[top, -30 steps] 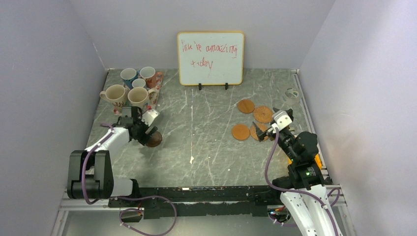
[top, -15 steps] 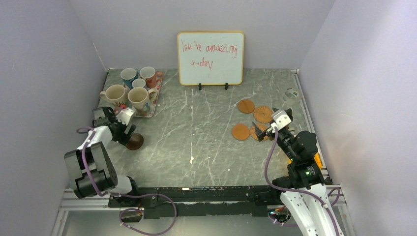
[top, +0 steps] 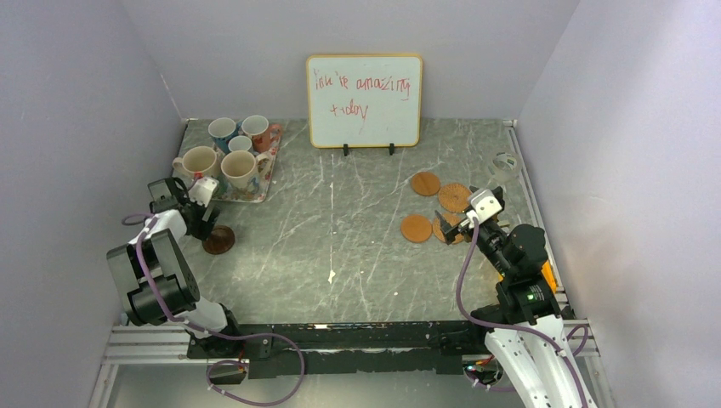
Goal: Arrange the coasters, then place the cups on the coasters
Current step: Move the coaster to the center of the board.
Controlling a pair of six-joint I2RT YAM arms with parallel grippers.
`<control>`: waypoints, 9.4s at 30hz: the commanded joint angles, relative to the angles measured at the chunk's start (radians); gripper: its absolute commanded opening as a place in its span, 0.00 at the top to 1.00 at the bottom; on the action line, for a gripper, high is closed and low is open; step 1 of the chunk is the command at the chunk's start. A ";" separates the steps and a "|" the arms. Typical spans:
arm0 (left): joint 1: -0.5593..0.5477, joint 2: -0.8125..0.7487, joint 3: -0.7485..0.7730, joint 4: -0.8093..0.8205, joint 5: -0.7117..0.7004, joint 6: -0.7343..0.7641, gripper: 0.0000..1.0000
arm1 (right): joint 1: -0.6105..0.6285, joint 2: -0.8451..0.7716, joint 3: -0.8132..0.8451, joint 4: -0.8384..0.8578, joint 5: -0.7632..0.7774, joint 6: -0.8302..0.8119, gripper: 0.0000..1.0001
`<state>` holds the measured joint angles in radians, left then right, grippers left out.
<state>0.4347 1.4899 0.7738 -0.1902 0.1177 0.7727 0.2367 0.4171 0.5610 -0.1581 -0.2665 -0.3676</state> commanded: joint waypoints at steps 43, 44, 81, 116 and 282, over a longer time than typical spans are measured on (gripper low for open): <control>-0.360 -0.362 -0.057 0.032 -0.021 -0.147 0.04 | -0.005 0.775 0.464 -0.006 0.244 0.026 0.00; -0.387 -0.352 -0.031 0.005 -0.016 -0.157 0.04 | 0.008 0.805 0.475 0.006 0.271 0.018 0.00; -0.425 -0.645 -0.317 0.275 0.177 -0.368 0.04 | 0.284 1.240 0.363 -0.120 0.403 -0.252 0.00; -0.771 -0.460 -0.057 0.045 0.027 -0.272 0.04 | 0.167 0.970 0.327 0.258 0.539 0.130 0.00; -0.545 -0.094 -0.050 0.011 -0.057 -0.163 0.04 | -0.014 0.876 0.320 0.226 0.467 0.142 0.02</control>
<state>-0.1001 1.3815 0.6926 -0.2066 0.0479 0.6235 0.2195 1.3048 0.8730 0.0505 0.1822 -0.2176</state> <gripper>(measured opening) 0.966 0.981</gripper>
